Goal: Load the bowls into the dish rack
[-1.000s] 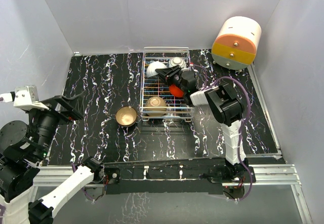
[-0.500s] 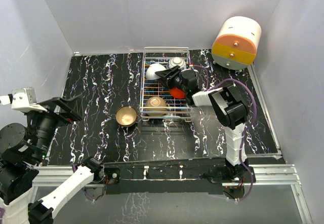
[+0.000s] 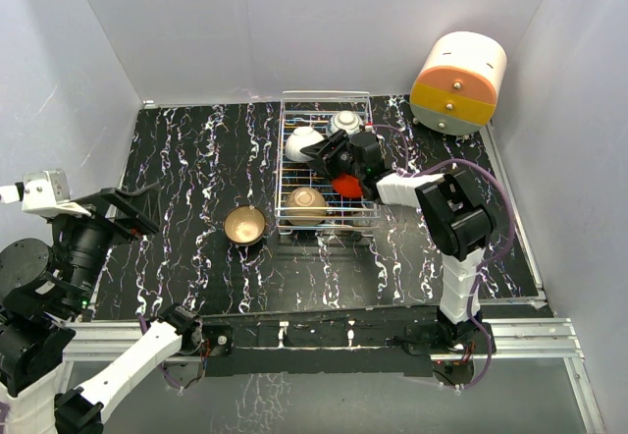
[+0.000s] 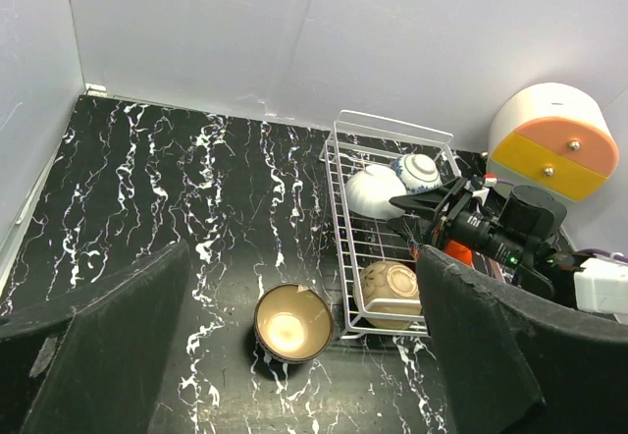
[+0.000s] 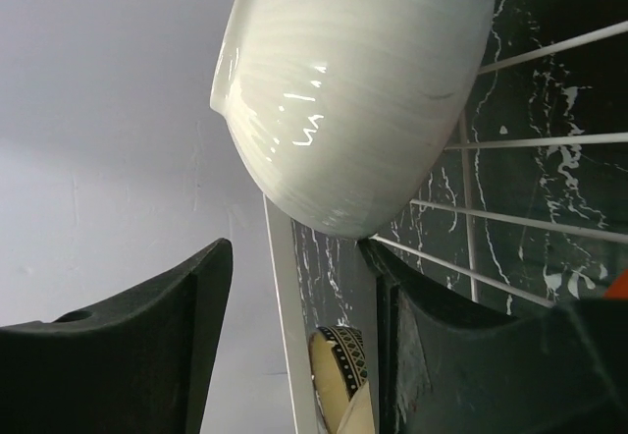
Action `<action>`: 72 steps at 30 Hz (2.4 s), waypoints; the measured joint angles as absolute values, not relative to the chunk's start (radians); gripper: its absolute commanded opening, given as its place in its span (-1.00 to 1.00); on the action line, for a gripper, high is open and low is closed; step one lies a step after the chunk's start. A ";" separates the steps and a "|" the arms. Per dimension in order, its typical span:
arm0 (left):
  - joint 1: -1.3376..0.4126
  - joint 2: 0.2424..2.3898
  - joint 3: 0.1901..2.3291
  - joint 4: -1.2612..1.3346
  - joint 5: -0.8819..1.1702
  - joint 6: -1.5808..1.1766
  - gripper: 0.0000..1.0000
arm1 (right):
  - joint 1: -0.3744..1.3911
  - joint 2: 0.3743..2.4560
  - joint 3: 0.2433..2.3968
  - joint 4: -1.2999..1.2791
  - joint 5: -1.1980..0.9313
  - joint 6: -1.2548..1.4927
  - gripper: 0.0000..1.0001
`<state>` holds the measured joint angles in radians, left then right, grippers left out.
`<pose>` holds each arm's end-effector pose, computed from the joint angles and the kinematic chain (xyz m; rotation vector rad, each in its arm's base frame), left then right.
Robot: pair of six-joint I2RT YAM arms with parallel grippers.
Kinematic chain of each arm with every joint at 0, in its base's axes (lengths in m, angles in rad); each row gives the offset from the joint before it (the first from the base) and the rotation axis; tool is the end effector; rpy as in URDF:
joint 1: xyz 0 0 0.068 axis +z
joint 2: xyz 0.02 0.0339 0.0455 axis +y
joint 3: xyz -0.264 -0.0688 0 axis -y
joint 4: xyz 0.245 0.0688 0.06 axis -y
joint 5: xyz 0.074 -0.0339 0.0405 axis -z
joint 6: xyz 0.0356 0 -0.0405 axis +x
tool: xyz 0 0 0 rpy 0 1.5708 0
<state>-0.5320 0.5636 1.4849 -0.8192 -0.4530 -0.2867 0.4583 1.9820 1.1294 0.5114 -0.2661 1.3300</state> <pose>0.0102 0.0121 0.4967 -0.1889 1.4757 -0.3308 0.3851 0.2004 0.1742 0.7330 2.0614 1.3816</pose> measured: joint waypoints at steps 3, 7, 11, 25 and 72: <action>-0.532 0.564 1.485 -0.819 -0.448 -0.290 0.92 | 0.458 1.969 1.129 0.469 -0.266 1.306 0.15; -0.532 0.562 1.485 -0.820 -0.443 -0.292 0.92 | 0.459 1.954 1.136 0.411 -0.261 1.271 0.16; -0.532 0.552 1.486 -0.820 -0.440 -0.292 0.92 | 0.463 1.952 1.168 0.324 -0.240 1.225 0.17; -0.532 0.527 1.499 -0.843 -0.441 -0.288 0.92 | 0.491 1.951 1.213 0.241 -0.171 1.042 0.16; -0.565 0.513 1.499 -0.899 -0.603 -0.259 0.93 | 0.534 2.215 1.673 0.054 -0.081 0.607 0.12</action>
<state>-0.5648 0.5133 1.4986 -0.8986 -0.6029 -0.2588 0.5343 2.2154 1.6726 0.0540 -0.0807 0.6067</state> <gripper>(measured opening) 0.961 0.561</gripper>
